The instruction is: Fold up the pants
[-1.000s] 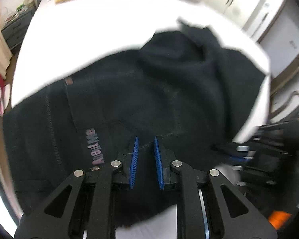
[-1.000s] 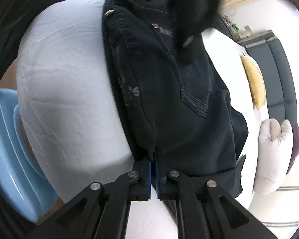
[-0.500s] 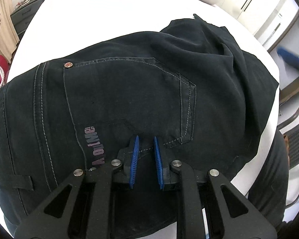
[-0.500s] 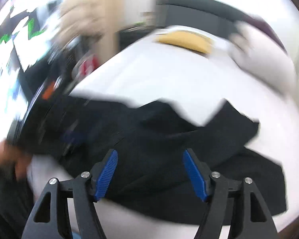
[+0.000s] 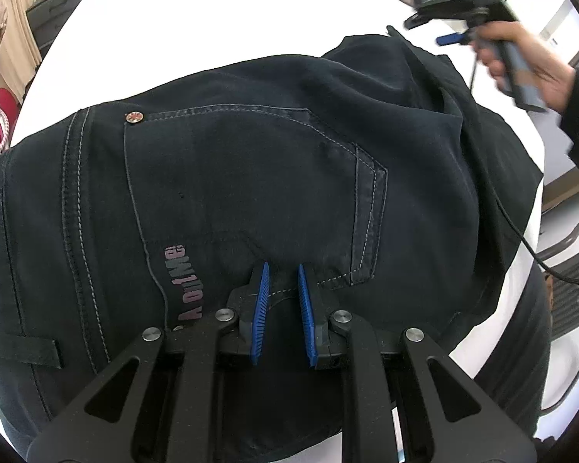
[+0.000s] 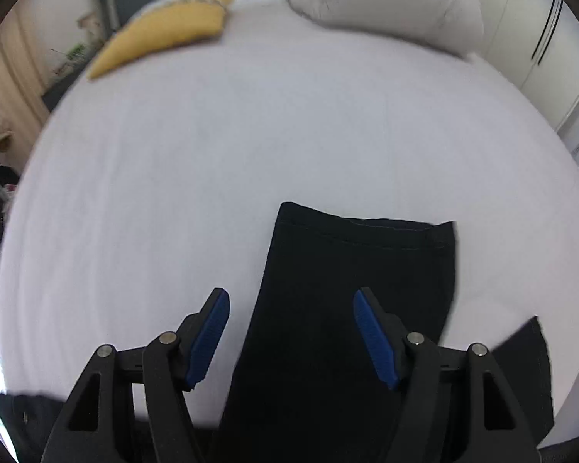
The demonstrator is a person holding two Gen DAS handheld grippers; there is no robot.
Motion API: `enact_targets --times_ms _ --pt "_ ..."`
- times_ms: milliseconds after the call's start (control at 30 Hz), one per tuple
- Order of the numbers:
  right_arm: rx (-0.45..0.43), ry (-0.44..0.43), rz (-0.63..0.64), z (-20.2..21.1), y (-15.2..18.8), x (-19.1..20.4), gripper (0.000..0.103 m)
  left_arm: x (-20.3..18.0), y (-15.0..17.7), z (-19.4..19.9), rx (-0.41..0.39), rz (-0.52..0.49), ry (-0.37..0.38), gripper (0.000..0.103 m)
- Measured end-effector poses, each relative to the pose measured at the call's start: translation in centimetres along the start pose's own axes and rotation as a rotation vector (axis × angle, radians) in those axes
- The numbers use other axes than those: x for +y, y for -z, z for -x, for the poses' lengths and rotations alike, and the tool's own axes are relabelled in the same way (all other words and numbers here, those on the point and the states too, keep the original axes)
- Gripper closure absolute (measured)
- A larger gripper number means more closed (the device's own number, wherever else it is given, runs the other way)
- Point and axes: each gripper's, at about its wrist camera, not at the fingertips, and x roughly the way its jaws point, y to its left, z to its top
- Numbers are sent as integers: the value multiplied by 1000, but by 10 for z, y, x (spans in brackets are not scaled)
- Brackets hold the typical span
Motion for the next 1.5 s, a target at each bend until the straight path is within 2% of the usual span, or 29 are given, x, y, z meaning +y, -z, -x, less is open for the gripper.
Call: enact_targets --times_ms 133,200,267,300,333,367,433,567,633,733,833,900,1000,1067,1133,1167,1267,1300,1333,1433,1500 --pt "113 75 -42 -50 -9 -2 33 8 0 0 4 5 15 87" --pt "119 59 -91 -61 -11 -8 33 9 0 0 5 3 15 87" --pt "99 44 -91 -62 -13 -10 42 11 0 0 5 4 18 87" --pt "93 36 -77 -61 -15 -9 59 12 0 0 5 5 19 87" --pt "89 31 -58 -59 -17 -10 89 12 0 1 5 4 19 87" --pt "94 20 -58 -57 -18 -12 97 12 1 0 5 2 17 87" --pt "82 -37 -115 -48 -20 -30 97 11 1 0 4 -3 11 87" --pt "-42 -154 -258 -4 -9 -83 97 7 2 0 5 -18 2 87" --pt "-126 -215 -340 28 11 -120 97 5 1 0 5 -19 1 87" --pt "-252 -293 -473 76 58 -181 97 2 1 0 7 -25 -9 87" --pt "-319 -322 -614 98 102 -240 97 -2 1 0 10 -23 -16 87" --pt "-318 -326 -737 96 140 -281 97 -4 0 -1 11 -21 -22 87" --pt "-281 -358 -897 71 206 -319 97 -9 1 -7 17 -21 -38 87" --pt "-261 -394 -999 53 233 -319 92 -14 -1 -10 21 -27 -54 87" --pt "-237 -466 -1115 38 266 -330 90 -20 -1 -12 21 -36 -69 87" --pt "-239 -499 -1138 35 269 -329 88 -23 -2 -13 21 -37 -73 87" --pt "-295 -583 -1144 32 263 -324 62 -31 -2 -17 27 -36 -84 87" --pt "-305 -586 -1135 32 257 -320 51 -35 -3 -18 29 -36 -87 87" --pt "-314 -573 -1117 34 247 -317 46 -37 -2 -19 29 -37 -91 87" --pt "-310 -519 -1097 33 236 -322 45 -42 -2 -21 28 -39 -99 87" --pt "-309 -507 -1131 28 245 -327 49 -45 -2 -23 28 -40 -103 87"
